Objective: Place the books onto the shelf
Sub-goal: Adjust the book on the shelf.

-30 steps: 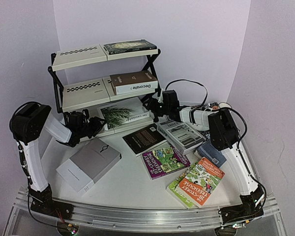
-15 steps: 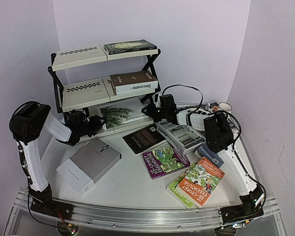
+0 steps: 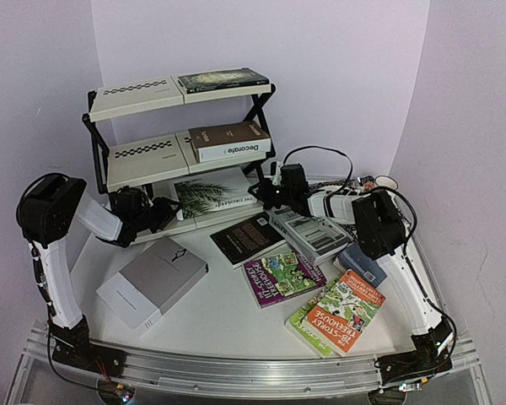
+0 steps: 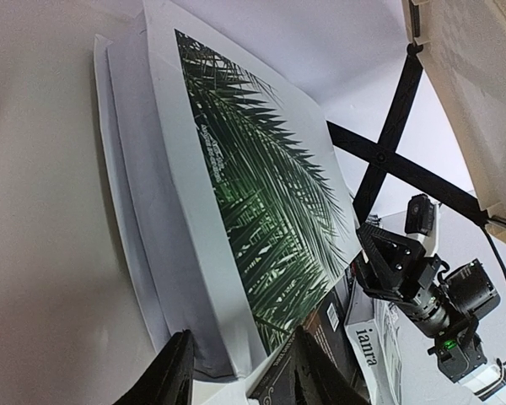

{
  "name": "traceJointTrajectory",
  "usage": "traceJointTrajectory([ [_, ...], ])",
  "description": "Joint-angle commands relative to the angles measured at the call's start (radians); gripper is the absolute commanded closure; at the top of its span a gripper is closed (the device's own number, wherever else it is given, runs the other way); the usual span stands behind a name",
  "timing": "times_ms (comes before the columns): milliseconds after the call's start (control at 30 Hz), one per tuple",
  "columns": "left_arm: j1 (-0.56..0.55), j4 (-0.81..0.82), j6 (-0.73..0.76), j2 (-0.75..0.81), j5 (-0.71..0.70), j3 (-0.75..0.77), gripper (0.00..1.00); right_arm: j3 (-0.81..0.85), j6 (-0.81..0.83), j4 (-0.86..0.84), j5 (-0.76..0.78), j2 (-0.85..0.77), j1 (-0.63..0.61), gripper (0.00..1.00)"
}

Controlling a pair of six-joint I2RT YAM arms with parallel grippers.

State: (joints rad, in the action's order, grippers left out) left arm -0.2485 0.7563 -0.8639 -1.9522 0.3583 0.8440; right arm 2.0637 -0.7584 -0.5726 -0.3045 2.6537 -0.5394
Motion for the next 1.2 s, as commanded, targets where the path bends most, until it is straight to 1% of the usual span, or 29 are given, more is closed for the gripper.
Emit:
traceJointTrajectory([
  [0, -0.006, 0.032, -0.009, -0.003, 0.064, 0.022, 0.60, -0.075, -0.012, -0.021, -0.071, -0.087, -0.016, 0.73],
  [233, -0.011, 0.032, -0.016, 0.001, 0.072, 0.012, 0.60, -0.147, -0.006, -0.033, -0.068, -0.135, -0.016, 0.74],
  [467, -0.032, 0.032, -0.018, 0.005, 0.068, 0.000, 0.60, -0.178, -0.004, -0.033, -0.054, -0.155, -0.016, 0.74],
  [800, -0.040, 0.032, -0.020, 0.055, 0.025, -0.047, 0.59, -0.147, -0.022, -0.033, -0.059, -0.137, -0.016, 0.72],
  [833, -0.041, 0.031, -0.019, 0.057, 0.021, -0.049, 0.58, -0.145, -0.023, -0.033, -0.059, -0.137, -0.017, 0.71],
  [933, -0.040, 0.030, -0.009, 0.067, 0.017, -0.051, 0.49, -0.149, -0.026, -0.031, -0.049, -0.142, -0.016, 0.68],
  [1000, -0.040, 0.025, -0.002, 0.082, 0.006, -0.054, 0.43, -0.164, -0.027, -0.028, -0.028, -0.159, -0.016, 0.62],
  [1067, -0.038, 0.012, 0.011, 0.103, -0.009, -0.058, 0.38, -0.189, -0.026, -0.023, 0.003, -0.184, -0.015, 0.55],
  [1100, -0.038, 0.003, 0.020, 0.113, -0.019, -0.058, 0.36, -0.201, -0.023, -0.020, 0.016, -0.198, -0.015, 0.51],
  [1167, -0.035, -0.019, 0.042, 0.128, -0.030, -0.054, 0.33, -0.216, -0.016, -0.008, 0.036, -0.217, -0.015, 0.47],
])
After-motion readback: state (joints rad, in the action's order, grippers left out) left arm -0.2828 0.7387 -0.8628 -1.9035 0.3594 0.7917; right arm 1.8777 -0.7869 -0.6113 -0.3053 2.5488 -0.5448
